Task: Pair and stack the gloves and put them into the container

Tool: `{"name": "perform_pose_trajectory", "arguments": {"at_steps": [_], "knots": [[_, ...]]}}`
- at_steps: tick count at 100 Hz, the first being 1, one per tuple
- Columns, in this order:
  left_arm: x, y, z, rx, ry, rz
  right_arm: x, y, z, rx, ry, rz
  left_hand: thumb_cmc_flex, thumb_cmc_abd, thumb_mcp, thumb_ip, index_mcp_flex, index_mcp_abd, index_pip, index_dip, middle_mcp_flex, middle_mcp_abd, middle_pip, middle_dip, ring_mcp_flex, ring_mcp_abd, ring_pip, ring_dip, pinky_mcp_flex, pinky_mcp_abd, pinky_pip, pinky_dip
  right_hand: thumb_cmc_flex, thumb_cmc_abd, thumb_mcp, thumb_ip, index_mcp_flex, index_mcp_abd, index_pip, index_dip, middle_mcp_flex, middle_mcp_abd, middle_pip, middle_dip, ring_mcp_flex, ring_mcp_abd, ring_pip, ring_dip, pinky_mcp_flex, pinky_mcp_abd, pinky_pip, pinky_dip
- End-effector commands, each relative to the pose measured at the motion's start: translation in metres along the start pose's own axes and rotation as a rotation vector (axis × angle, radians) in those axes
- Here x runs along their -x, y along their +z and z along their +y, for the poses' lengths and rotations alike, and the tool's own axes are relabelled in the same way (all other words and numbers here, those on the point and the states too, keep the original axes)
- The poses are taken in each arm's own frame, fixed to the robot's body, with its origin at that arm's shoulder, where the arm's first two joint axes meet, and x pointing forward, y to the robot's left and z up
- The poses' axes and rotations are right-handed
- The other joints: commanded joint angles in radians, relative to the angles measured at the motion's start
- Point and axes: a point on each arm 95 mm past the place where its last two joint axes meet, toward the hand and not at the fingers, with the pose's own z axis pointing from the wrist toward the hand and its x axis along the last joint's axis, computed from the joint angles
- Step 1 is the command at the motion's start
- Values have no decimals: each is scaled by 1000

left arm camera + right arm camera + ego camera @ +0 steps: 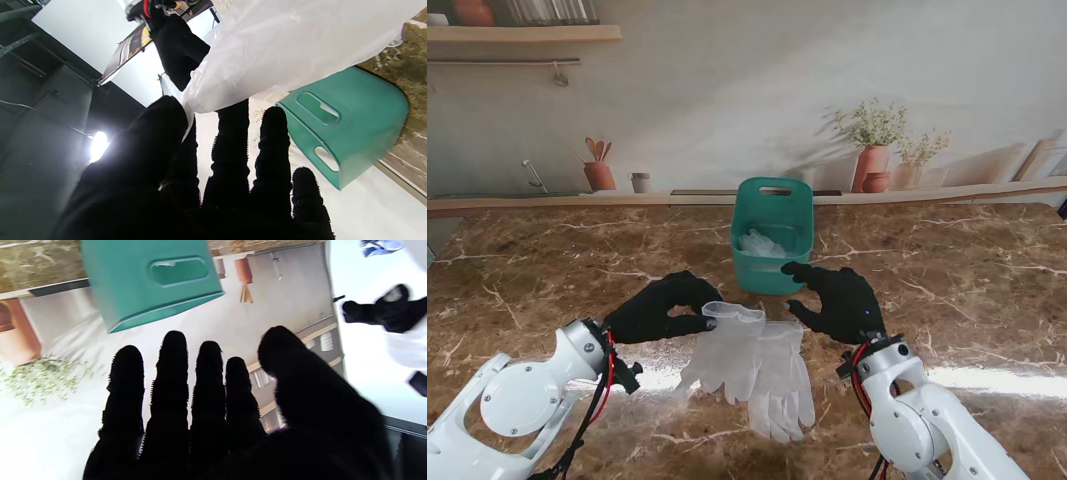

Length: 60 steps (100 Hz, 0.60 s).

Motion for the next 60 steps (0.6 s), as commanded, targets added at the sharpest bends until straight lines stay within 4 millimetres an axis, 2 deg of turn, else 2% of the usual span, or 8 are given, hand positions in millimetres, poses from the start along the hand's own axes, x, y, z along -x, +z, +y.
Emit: {"name": "perform_pose_trajectory", "arguments": {"at_steps": [1, 8, 10, 11, 15, 28, 37, 60], "knots": [[-8, -1, 2, 5, 5, 27, 4, -1, -2, -7, 40, -32, 37, 33, -38, -14, -28, -42, 11, 17, 36, -27, 16, 8, -6, -6, 3, 5, -20, -4, 12, -13, 68, 14, -69, -14, -2, -16, 11, 9, 3, -20, 16, 8, 0, -25, 1, -2, 3, -7, 8, 16], [-11, -1, 4, 11, 5, 41, 7, 1, -5, 18, 6, -30, 37, 34, -40, -13, -28, -41, 10, 18, 38, -29, 15, 9, -5, -7, 2, 5, -19, -4, 12, -14, 67, -38, -94, 27, -13, -20, 6, 2, -7, -23, 24, 6, -1, -32, 5, -2, 7, -7, 12, 18], [-12, -1, 4, 14, 3, 45, 7, 1, -6, 29, -6, -24, 36, 34, -41, -13, -28, -41, 9, 18, 38, -30, 15, 10, -4, -7, 2, 5, -19, -4, 12, -15, -105, -115, 280, -2, -20, -21, 4, -5, -16, -25, 27, 2, -2, -35, 6, -5, 8, -7, 12, 17], [-12, 0, 4, 15, 3, 46, 7, 2, -7, 34, -13, -20, 37, 35, -41, -13, -28, -41, 9, 18, 39, -28, 15, 10, -4, -5, 1, 5, -20, -3, 12, -15, -153, -140, 380, -23, -21, -21, 4, -6, -19, -26, 28, 2, -3, -36, 6, -5, 9, -7, 12, 16], [-13, 0, 5, 23, -2, 49, 5, 3, -10, 56, -37, 1, 37, 36, -42, -12, -29, -40, 8, 18, 38, -32, 14, 10, -5, -8, 0, 4, -20, -4, 11, -16, -277, -225, 574, -89, -34, -19, 0, -10, -31, -29, 30, 0, -5, -41, 5, -7, 9, -8, 9, 14], [-12, 3, 7, 34, -10, 44, -3, 5, -18, 118, -52, 92, 39, 41, -50, -11, -32, -38, 4, 20, 37, -33, 12, 13, -4, -9, -2, 5, -20, -5, 11, -18, -418, -387, 505, -161, -100, 14, -24, -17, -104, -32, 31, -5, -40, -54, -4, -12, -7, -14, -18, 5], [-9, 5, 7, 17, -19, 26, -9, 1, -22, 121, -8, 132, 42, 40, -54, -10, -31, -36, 4, 23, 39, -29, 13, 15, 3, -6, 1, 7, -16, -2, 17, -15, -539, -385, 515, -180, -99, 15, -16, -10, -110, -33, 47, -4, -48, -54, 10, -3, -15, -17, -27, 9], [-5, 8, 7, -21, -4, -8, -13, -15, -19, -62, 61, 201, 36, 33, -41, -13, -32, -26, 11, 19, 56, -19, 17, 5, 50, 10, 27, 26, -1, 19, 114, -35, -604, -465, 537, -192, 111, -61, 109, 65, 82, -53, 97, 67, -2, -38, 70, 57, -10, -1, -11, 51]]}}
